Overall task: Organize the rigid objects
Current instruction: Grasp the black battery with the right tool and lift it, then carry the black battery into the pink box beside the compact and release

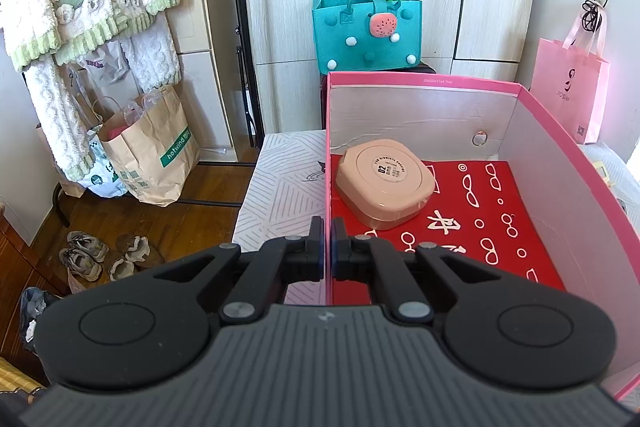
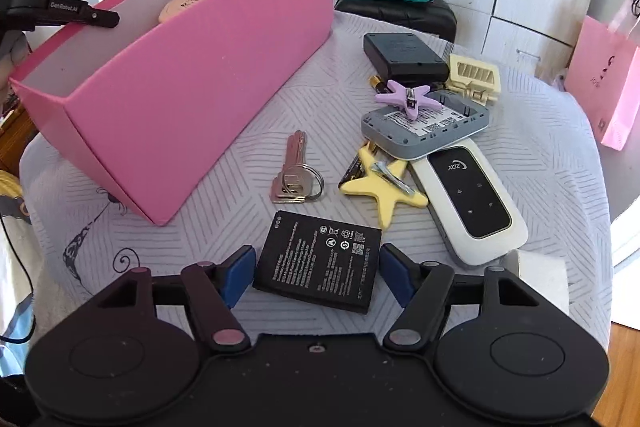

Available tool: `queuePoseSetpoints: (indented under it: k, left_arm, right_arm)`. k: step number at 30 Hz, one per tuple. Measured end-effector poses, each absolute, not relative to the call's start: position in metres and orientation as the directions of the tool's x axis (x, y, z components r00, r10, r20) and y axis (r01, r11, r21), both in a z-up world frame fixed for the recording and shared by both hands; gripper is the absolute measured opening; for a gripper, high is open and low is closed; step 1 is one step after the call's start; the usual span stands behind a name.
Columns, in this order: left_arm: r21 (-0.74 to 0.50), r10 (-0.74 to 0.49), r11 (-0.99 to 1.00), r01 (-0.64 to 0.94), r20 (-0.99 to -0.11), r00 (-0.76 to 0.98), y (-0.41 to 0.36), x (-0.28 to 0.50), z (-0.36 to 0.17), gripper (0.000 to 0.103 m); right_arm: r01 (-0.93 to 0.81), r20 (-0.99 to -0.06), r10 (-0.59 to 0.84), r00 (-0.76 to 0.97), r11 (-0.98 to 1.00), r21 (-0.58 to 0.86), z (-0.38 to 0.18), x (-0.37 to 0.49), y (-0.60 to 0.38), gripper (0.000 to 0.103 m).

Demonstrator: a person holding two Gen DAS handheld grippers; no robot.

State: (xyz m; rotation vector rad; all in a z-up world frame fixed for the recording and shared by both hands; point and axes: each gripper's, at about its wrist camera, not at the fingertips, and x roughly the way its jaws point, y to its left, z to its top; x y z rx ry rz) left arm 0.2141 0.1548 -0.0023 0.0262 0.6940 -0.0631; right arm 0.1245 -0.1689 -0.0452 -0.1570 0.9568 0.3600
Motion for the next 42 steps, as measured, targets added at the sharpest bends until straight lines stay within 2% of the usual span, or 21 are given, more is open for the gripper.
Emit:
queuePoseSetpoints:
  k: [2, 5, 6, 8, 22, 29, 36, 42]
  left_arm:
    - [0.001, -0.052, 0.998, 0.069, -0.64, 0.767, 0.155, 0.214, -0.002, 0.003]
    - [0.0, -0.054, 0.998, 0.07, -0.638, 0.768, 0.155, 0.214, -0.001, 0.003]
    - [-0.001, -0.054, 0.998, 0.069, -0.637, 0.769, 0.155, 0.214, -0.001, 0.003]
    - [0.0, -0.053, 0.998, 0.069, -0.638, 0.768, 0.155, 0.214, -0.001, 0.003]
    - [-0.008, -0.061, 0.997, 0.072, -0.635, 0.77, 0.155, 0.214, -0.003, 0.003]
    - [-0.016, -0.063, 0.998, 0.069, -0.633, 0.772, 0.157, 0.213, -0.003, 0.003]
    - [-0.041, -0.071, 0.997, 0.058, -0.63, 0.774, 0.16, 0.213, -0.003, 0.003]
    - [-0.046, -0.073, 0.997, 0.056, -0.631, 0.773, 0.161, 0.214, -0.004, 0.003]
  right_arm:
    - [-0.363, -0.822, 0.229, 0.521, 0.931, 0.029, -0.047, 0.124, -0.168, 0.08]
    - [-0.349, -0.82, 0.218, 0.528, 0.937, 0.025, -0.048, 0.126, -0.167, 0.082]
    - [-0.345, -0.818, 0.219, 0.531, 0.938, 0.028, -0.048, 0.127, -0.167, 0.081]
    - [-0.357, -0.815, 0.234, 0.531, 0.933, 0.035, -0.046, 0.129, -0.168, 0.072]
    - [-0.387, -0.772, 0.25, 0.584, 0.922, 0.006, -0.016, 0.119, -0.17, 0.071]
    - [-0.418, -0.703, 0.294, 0.647, 0.908, -0.005, 0.022, 0.124, -0.165, 0.071]
    - [-0.55, -0.606, 0.433, 0.668, 0.835, -0.01, 0.07, 0.155, -0.131, 0.071]
    - [-0.625, -0.662, 0.472, 0.583, 0.781, 0.006, 0.065, 0.225, -0.081, 0.071]
